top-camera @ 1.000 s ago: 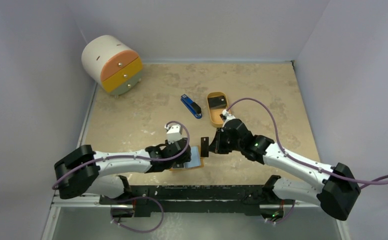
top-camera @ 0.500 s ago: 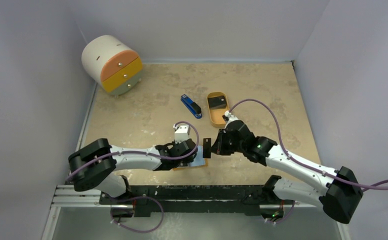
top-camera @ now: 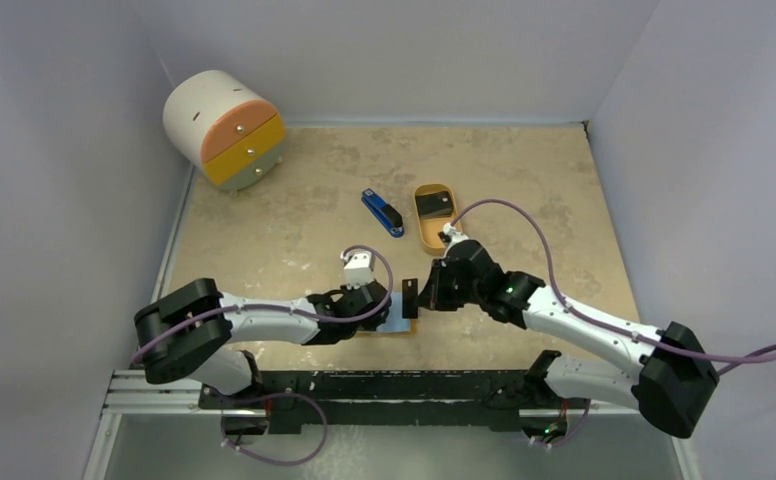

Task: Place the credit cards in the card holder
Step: Turn over the card slot in the card holder.

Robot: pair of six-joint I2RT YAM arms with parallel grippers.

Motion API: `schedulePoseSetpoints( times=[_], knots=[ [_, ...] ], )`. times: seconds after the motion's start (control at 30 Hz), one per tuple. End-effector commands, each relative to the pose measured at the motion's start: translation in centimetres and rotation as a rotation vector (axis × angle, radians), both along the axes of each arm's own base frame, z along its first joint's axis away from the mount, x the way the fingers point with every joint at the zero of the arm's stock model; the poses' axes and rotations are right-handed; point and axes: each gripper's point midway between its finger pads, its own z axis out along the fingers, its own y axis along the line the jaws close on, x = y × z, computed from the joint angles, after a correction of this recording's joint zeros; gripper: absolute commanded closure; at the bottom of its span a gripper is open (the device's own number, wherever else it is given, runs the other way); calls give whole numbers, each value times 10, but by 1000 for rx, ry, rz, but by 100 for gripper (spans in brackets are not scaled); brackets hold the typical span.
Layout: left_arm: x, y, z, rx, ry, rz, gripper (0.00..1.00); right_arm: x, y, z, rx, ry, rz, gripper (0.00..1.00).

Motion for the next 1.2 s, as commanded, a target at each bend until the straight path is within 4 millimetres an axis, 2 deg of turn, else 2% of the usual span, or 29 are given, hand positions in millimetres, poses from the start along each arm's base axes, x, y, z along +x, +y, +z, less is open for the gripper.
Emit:
schedulePoseSetpoints(
  times=[0.0, 0.4, 0.6, 0.9, 1.17],
  knots=[
    [-18, 31, -29, 108, 67, 6, 100, 3, 14, 0, 44, -15, 35, 100],
    [-18, 30, -27, 79, 64, 30, 100, 2, 28, -28, 47, 69, 55, 100],
    [-15, 29, -12, 8, 29, 50, 100, 1, 39, -33, 115, 100, 47, 100],
    [-12, 31, 20, -83, -24, 68, 71, 4, 50, -29, 195, 116, 18, 100],
    [-11, 37, 35, -111, -48, 90, 65, 6, 66, -22, 265, 126, 52, 100]
  ],
)
